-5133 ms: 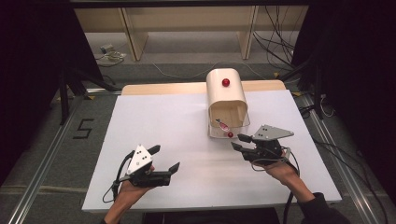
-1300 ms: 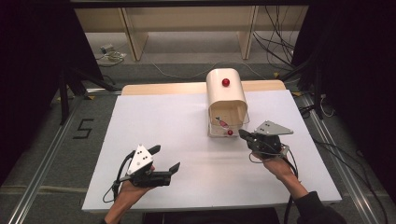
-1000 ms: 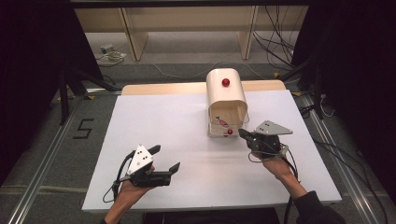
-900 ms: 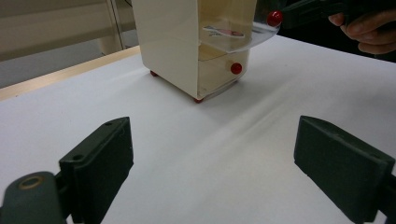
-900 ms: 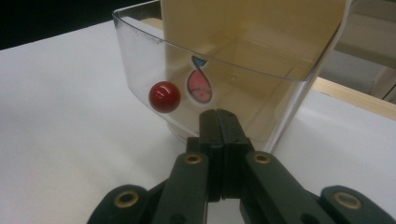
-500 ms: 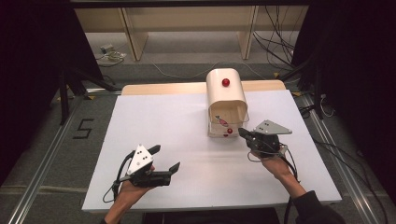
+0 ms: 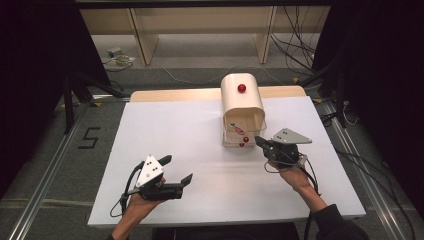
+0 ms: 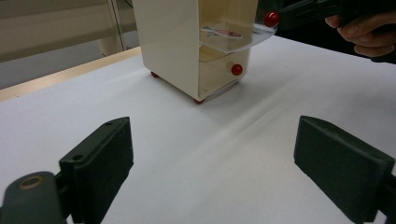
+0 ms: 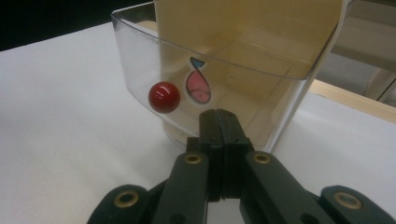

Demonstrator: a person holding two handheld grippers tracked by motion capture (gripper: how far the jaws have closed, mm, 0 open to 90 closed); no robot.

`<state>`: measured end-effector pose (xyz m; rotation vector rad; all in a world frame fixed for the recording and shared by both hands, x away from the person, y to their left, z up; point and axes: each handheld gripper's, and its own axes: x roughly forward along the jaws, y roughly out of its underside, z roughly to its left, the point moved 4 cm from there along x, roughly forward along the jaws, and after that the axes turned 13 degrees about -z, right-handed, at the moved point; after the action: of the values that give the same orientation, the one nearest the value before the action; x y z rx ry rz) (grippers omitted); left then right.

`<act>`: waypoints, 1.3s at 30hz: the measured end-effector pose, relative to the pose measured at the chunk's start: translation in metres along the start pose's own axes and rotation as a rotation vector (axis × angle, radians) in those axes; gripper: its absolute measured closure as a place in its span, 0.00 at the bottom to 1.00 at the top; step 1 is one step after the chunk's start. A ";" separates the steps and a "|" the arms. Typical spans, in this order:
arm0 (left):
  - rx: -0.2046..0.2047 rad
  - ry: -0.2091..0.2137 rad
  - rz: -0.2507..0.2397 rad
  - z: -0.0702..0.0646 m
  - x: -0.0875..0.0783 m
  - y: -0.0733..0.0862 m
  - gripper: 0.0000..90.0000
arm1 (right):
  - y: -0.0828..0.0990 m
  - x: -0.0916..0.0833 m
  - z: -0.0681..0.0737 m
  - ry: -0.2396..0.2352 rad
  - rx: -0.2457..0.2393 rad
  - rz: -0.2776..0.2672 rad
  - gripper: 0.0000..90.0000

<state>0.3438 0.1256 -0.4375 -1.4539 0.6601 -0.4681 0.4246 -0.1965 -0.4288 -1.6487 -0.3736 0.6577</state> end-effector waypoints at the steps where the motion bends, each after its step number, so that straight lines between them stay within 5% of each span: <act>1: 0.000 0.000 -0.001 0.000 0.000 0.000 0.13 | 0.000 0.000 0.000 0.000 0.001 0.002 1.00; 39: -0.010 0.021 -0.037 -0.001 -0.002 -0.003 0.12 | 0.002 0.006 -0.001 0.031 -0.001 -0.014 1.00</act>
<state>0.3420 0.1260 -0.4340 -1.4745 0.6539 -0.5108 0.4296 -0.1948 -0.4320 -1.6541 -0.3637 0.6209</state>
